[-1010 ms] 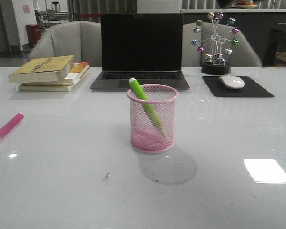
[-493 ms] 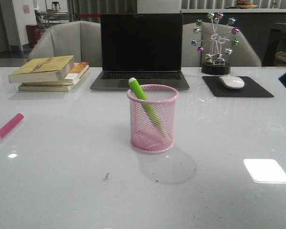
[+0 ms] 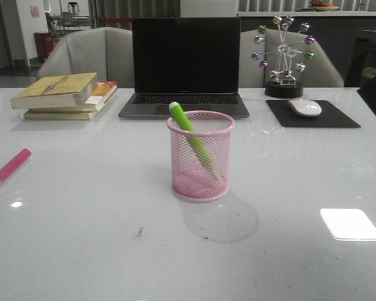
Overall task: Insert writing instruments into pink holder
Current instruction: 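Lower the left gripper onto the pink marker and grasp it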
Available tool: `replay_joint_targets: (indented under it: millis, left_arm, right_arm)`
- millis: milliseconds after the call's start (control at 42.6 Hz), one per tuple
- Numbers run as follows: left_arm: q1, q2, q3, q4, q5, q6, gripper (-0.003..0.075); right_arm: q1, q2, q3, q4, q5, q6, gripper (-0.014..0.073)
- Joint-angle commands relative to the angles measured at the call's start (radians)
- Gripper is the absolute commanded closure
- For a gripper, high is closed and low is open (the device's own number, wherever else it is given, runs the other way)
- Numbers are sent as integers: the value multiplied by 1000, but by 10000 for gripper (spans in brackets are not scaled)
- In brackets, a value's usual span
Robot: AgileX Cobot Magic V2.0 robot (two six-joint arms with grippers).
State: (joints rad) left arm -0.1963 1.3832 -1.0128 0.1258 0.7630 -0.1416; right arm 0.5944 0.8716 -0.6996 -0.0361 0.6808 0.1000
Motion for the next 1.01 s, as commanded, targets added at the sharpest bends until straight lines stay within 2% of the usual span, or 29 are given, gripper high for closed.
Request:
replay_joint_targets:
  millis: [0, 235, 493, 705, 986]
  left_arm:
    - [17, 96, -111, 8, -21, -11, 244]
    - [26, 344, -288, 27, -8, -11, 245]
    - [28, 532, -472, 27, 27, -11, 245]
    - [42, 627, -576, 24, 43, -11, 245]
    - [69, 689, -622, 3, 52, -11, 245]
  right_arm:
    - [-4, -11, -26, -11, -68, 2, 85]
    - [-4, -11, -26, -11, -68, 2, 85]
    - [-4, -11, -26, -11, -68, 2, 85]
    - [-4, -11, -26, -11, -68, 2, 85]
    - [-4, -11, -26, -11, -68, 2, 85]
